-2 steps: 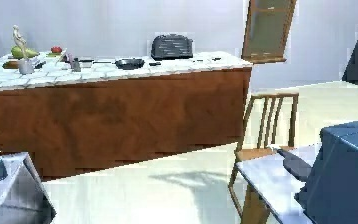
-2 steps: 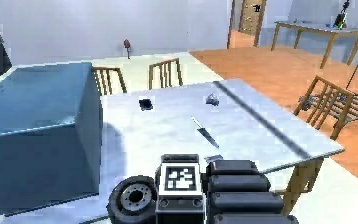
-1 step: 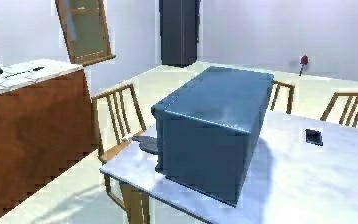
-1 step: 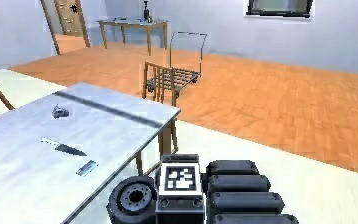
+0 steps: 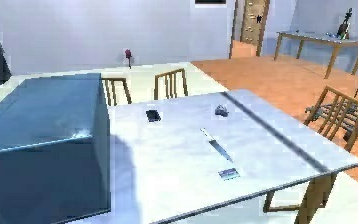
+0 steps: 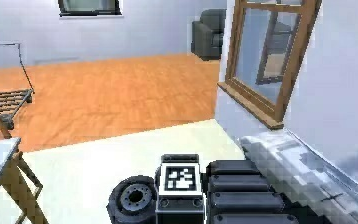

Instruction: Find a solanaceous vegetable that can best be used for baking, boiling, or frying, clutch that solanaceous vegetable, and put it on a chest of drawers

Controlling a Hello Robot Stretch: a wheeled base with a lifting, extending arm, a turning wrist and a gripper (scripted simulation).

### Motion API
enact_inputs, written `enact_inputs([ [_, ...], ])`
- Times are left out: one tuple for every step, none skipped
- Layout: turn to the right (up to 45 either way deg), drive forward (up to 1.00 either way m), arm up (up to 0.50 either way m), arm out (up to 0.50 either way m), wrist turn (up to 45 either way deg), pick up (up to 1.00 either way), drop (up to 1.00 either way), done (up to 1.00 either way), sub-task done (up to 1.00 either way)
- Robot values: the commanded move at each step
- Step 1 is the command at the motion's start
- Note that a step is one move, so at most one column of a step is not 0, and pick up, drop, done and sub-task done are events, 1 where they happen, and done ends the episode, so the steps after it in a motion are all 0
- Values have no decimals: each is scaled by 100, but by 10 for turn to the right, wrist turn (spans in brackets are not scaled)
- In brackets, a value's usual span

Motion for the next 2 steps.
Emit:
enact_inputs([
  [450,0,0,0,0,0,0,0,0],
  [180,0,0,0,0,0,0,0,0],
])
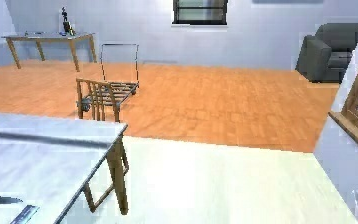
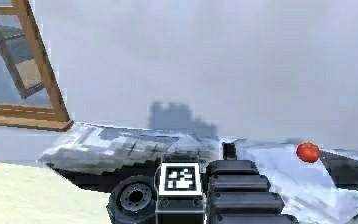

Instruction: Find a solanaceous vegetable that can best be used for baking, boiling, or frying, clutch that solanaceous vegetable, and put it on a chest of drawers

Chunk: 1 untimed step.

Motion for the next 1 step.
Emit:
enact_inputs([
  [0,100,0,0,0,0,0,0,0],
])
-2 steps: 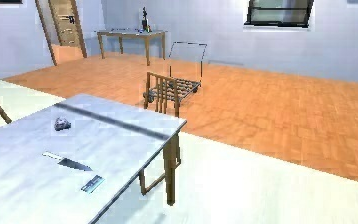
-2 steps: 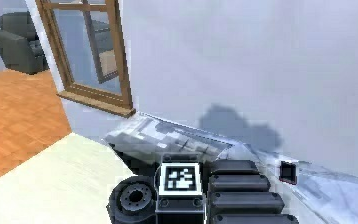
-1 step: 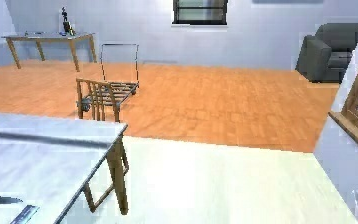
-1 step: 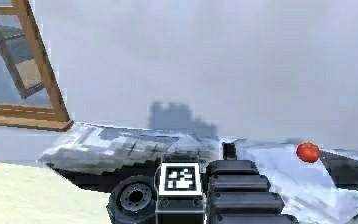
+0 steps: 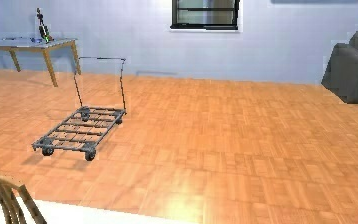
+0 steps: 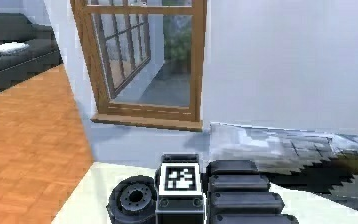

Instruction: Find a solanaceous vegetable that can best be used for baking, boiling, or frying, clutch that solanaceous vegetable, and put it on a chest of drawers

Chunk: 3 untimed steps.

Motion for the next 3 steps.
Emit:
enact_inputs([
  [60,0,0,0,0,0,0,0,0],
  [30,0,0,0,0,0,0,0,0],
  [0,35,0,0,0,0,0,0,0],
])
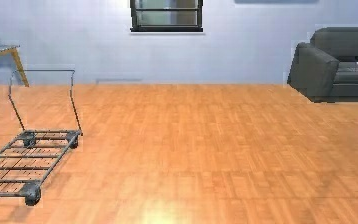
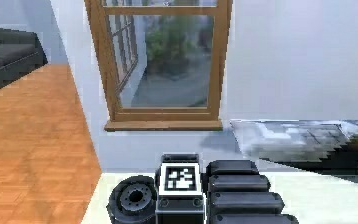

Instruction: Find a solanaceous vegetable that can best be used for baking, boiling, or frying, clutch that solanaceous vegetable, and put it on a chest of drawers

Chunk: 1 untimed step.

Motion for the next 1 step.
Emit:
enact_inputs([
  [-450,0,0,0,0,0,0,0,0],
])
